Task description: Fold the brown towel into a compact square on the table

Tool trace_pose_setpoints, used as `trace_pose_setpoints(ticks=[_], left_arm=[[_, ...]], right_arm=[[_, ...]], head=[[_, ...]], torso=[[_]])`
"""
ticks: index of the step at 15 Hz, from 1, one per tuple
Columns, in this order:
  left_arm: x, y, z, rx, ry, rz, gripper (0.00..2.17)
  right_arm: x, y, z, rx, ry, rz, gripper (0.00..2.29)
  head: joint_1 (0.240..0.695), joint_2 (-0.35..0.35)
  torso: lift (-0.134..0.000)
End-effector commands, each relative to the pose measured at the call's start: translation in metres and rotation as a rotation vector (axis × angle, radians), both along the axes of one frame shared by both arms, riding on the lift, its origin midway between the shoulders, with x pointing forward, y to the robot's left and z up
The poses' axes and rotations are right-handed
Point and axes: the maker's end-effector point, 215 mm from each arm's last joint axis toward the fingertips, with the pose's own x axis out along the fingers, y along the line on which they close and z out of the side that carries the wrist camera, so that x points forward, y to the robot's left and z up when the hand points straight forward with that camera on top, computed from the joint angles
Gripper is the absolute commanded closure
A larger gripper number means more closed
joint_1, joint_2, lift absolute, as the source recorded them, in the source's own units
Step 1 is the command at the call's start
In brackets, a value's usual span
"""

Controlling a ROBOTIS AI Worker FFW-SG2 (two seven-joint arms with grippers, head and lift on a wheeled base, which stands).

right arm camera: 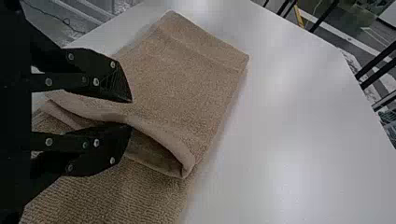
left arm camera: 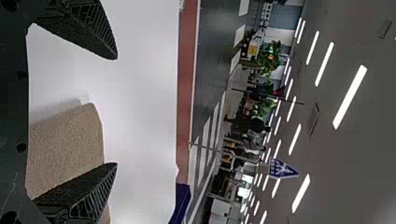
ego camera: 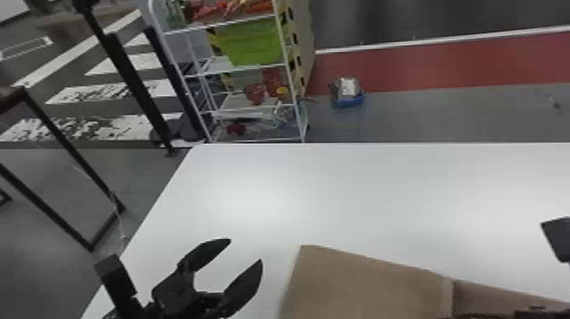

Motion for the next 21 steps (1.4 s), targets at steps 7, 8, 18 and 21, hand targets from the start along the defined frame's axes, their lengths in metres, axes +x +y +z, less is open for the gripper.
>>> trace_pose_setpoints(ticks=[7, 8, 18, 21], left_arm=[[0.0, 0.0, -0.001, -0.002, 0.001, 0.003, 0.07], [0.0, 0.001, -0.001, -0.003, 0.003, 0.003, 0.07], [-0.001, 0.001, -0.003, -0.003, 0.006, 0.005, 0.07], [0.0, 0.001, -0.003, -0.004, 0.005, 0.004, 0.07]], right_arm=[[-0.002, -0.013, 0.003, -0.012, -0.005, 0.006, 0.66], [-0.003, -0.012, 0.002, -0.01, -0.001, 0.01, 0.66], [-0.005, -0.005, -0.008, -0.04, 0.015, 0.031, 1.06], [-0.007, -0.005, -0.009, -0.024, 0.028, 0.032, 1.0]], head=[[0.695, 0.292], [0.695, 0.291], [0.695, 0.306], [0.695, 0.304]], torso=[[-0.124], [-0.124], [-0.124], [-0.124]])
